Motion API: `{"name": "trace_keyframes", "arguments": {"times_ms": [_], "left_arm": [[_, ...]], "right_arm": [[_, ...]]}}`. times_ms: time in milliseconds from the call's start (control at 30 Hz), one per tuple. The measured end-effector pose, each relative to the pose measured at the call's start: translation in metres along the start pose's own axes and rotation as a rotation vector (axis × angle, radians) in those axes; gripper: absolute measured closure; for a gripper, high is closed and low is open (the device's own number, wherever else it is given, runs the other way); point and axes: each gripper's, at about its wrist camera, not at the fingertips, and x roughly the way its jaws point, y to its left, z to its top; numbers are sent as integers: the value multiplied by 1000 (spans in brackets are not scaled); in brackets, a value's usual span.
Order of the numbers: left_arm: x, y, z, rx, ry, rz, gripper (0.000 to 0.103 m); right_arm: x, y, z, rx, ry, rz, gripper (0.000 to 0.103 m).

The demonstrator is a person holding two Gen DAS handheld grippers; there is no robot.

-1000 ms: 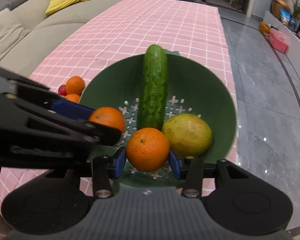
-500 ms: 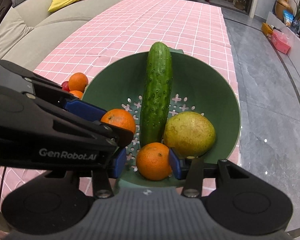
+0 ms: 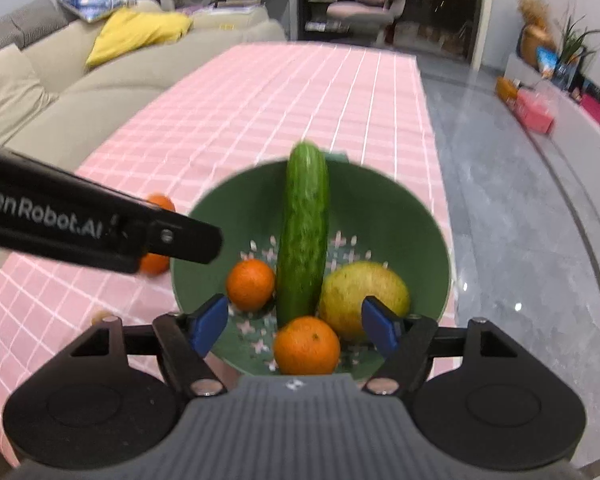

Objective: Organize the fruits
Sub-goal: 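Carry both oranges into the colander and open both tools, then withdraw both tools from the colander toward the kiwis and oranges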

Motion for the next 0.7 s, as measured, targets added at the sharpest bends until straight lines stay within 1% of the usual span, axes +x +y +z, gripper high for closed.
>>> {"name": "trace_keyframes", "arguments": {"times_ms": [167, 333, 467, 600, 700], "left_arm": [[-21, 12, -8, -40, -73, 35, 42], [-45, 21, -20, -45, -128, 60, 42], [-57, 34, -30, -73, -144, 96, 42], [-63, 46, -43, -112, -141, 138, 42], [-65, 52, -51, -119, -132, 163, 42]], "right_arm": [[-16, 18, -4, 7, -99, -8, 31], [-26, 42, -9, -33, -152, 13, 31], [-30, 63, -16, -70, -155, 50, 30], [-29, 82, -22, -100, -144, 94, 30], [-29, 94, -27, -131, -132, 110, 30]]}}
